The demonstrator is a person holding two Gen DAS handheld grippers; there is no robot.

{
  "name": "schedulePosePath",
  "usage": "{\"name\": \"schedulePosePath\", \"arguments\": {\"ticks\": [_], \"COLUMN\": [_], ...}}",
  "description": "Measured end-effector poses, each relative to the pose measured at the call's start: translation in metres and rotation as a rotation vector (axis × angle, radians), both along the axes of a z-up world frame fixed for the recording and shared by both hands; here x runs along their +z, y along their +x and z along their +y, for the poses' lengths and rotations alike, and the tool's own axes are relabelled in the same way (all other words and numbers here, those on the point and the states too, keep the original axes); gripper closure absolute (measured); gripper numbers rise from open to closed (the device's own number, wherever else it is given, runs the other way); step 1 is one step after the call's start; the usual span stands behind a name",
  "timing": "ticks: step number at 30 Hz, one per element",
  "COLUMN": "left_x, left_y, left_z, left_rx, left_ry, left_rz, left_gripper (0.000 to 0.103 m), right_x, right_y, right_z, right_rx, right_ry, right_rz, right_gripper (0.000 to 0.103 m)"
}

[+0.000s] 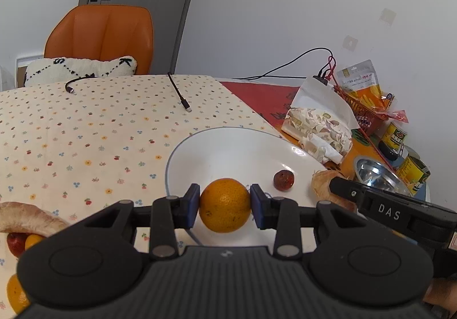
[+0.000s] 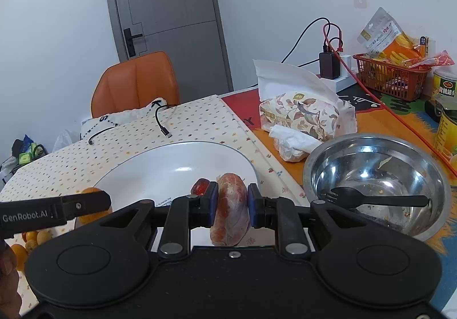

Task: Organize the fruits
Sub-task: 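Carry the orange and grapefruit segment onto the white plate and open both grippers, then move both open grippers back toward the remaining fruits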

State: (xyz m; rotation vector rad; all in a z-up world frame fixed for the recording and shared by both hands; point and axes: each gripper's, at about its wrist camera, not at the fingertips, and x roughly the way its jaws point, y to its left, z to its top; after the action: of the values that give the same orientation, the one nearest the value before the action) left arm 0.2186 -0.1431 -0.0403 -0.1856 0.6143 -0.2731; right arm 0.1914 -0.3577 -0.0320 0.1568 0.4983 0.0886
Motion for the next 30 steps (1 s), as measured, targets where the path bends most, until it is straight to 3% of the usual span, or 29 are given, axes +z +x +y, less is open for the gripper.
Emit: {"name": "schedulePosePath", "arguments": {"ticks": [13, 20, 22, 30], "left_x": [0.006, 0.011, 0.011, 0.015], "left_y": [-0.004, -0.018, -0.023, -0.043], "left_z": [0.01, 0.029, 0.036, 0.069], "left_rx": [0.034, 0.067, 0.081, 0.139], "left_ry": [0.031, 0.032, 0.034, 0.025], "left_rz": [0.0, -0.002, -0.002, -0.001], "left_gripper": [0.06, 0.056, 0.054, 0.051], "right_x": [0.0, -0.003, -0.005, -0.011], "right_y": [0.011, -0.002, -0.007, -0.026], "right_z": [0.006, 0.013, 0.015, 0.032], "right_rx": [0.006, 0.055, 0.071, 0.147], "right_ry": [-0.01, 0.035, 0.049, 0.073], "right_rz": [-0.002, 0.022, 0.031, 0.058], "right_gripper": [0.087, 0.078, 0.07, 0.068]}}
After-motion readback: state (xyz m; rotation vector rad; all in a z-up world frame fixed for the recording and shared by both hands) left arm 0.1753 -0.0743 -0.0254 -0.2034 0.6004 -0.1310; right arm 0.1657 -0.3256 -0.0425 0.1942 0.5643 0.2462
